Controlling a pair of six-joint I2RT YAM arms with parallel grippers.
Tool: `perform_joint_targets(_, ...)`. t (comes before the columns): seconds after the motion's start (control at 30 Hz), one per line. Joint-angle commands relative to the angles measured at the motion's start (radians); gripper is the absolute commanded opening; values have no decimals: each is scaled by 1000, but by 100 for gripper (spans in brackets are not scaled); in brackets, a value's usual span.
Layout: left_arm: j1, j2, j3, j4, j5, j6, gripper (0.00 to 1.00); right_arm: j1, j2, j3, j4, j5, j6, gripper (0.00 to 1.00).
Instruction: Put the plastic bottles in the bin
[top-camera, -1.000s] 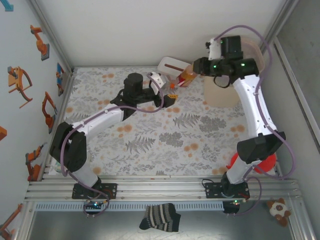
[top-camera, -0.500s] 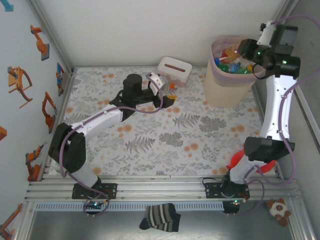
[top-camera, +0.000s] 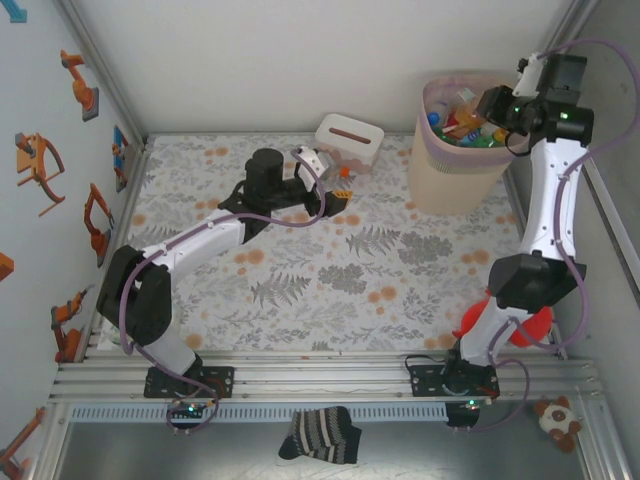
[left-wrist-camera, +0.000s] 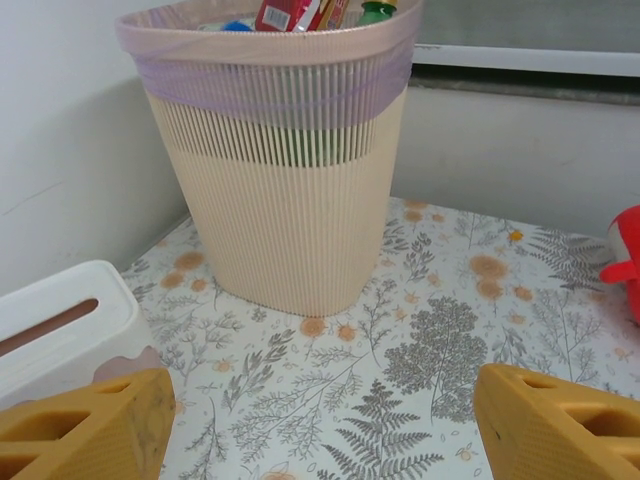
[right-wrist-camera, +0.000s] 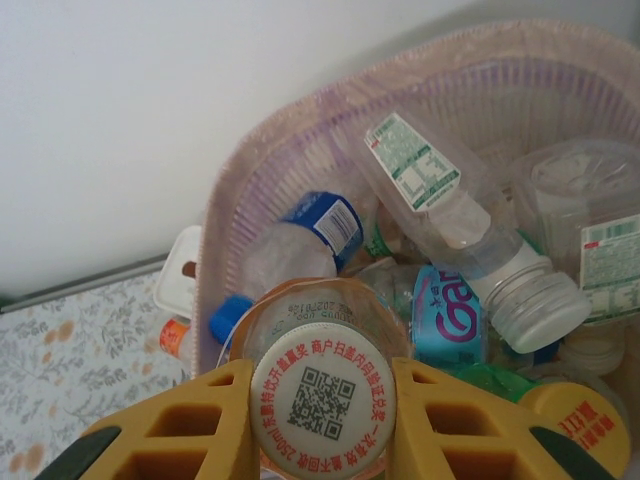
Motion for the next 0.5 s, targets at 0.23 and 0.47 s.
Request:
perform_joint_targets(0.23, 3, -31, -15, 14, 4, -19, 78, -9, 63, -43, -74, -50, -56, 29)
perform_joint_targets(0.47, 3, -24, -6, 20, 8, -36, 78, -9, 107, -32, -109, -38, -66, 37)
